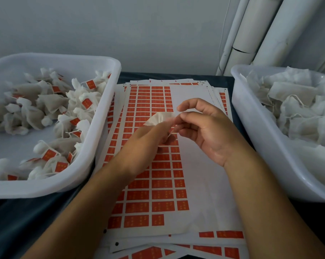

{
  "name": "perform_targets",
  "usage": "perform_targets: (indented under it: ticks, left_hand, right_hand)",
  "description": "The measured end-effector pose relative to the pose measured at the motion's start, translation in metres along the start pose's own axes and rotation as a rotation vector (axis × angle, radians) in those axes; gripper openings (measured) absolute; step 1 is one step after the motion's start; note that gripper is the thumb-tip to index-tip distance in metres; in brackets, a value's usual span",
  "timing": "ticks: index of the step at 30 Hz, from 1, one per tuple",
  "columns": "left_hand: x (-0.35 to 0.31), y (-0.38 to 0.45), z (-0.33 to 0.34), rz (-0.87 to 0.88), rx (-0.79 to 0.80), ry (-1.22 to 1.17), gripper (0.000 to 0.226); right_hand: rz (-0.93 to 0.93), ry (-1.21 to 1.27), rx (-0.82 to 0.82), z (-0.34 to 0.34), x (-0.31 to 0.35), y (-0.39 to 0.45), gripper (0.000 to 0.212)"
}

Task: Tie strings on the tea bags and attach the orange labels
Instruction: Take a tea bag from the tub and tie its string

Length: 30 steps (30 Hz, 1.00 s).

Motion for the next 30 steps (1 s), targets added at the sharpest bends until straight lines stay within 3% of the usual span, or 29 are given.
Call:
perform_targets:
  ticks: [3,7,14,21,25,30]
  left_hand:
    - [0.0,0.002,-0.002,0.02,-0.035,0.132,0.046]
    - [0.0,0.003,0.004,0.085,-0.031,0.25,0.035]
    - [-0.015,-0.003,0.009,0.315,-0.132,0.403,0.051]
    - [-0.024,-0.013,0.014,0.439,-0.073,0.219,0.04]
    - [-0.023,-0.013,0.015,0.335,0.019,0.085,0.064]
    - [-0.014,-0.006,0.008,0.237,0.033,-0.028,0.057]
  right_hand:
    - [-0.055,0.013,-0.002,-0.003,0.006,0.0,0.021]
    - [-0.168,-0.163,0.072,0.003,0.014,-0.003,0.015]
    - [-0.372,-0.489,0.292,0.032,0.02,-0.016,0.013]
    - [-0.315,-0.549,0.331,0.034,0.009,-0.016,0.031]
    - [-0.297,-0.642,0.262,0.027,0.005,-0.01,0.04]
    - [-0.374,-0.683,0.192,0.02,0.012,-0.008,0.03]
Point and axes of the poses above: each hand's wrist, its own y-axis towards the middle knuckle, its own z-axis out of the palm, x = y × z, the point moved 7 cm from there along y, towards the middle knuckle, and after that the axes turned 14 degrees about y, right-handed, at the moved point
